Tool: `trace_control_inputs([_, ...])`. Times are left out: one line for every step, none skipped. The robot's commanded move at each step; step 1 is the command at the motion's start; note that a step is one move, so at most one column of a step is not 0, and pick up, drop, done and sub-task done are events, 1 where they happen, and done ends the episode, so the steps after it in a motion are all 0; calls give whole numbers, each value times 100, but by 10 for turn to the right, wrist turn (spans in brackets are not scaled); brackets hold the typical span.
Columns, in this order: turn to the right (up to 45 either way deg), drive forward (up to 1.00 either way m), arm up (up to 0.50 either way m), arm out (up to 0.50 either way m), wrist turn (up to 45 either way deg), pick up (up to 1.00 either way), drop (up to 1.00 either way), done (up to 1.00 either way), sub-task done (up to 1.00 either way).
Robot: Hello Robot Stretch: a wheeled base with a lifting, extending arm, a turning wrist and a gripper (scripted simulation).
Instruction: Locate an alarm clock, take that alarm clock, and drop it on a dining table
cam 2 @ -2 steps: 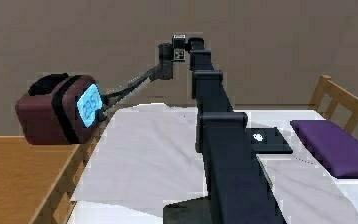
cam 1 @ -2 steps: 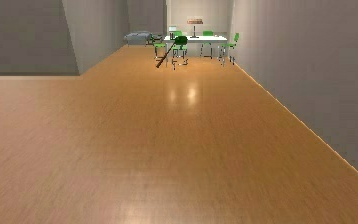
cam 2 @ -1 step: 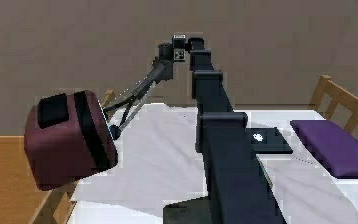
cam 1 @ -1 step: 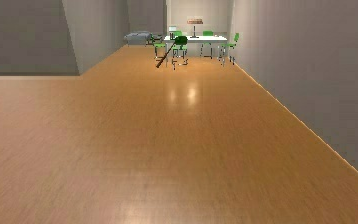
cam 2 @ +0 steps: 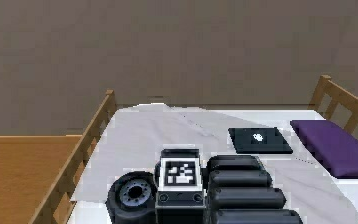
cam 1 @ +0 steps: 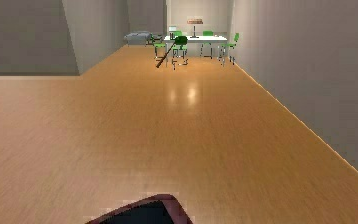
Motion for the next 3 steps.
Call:
trace_control_inputs([-450,0,0,0,0,0,0,0,0])
trace_control_inputs([-450,0,0,0,0,0,0,0,0])
trace_control_inputs([0,15,0,0,0,0,0,0,0])
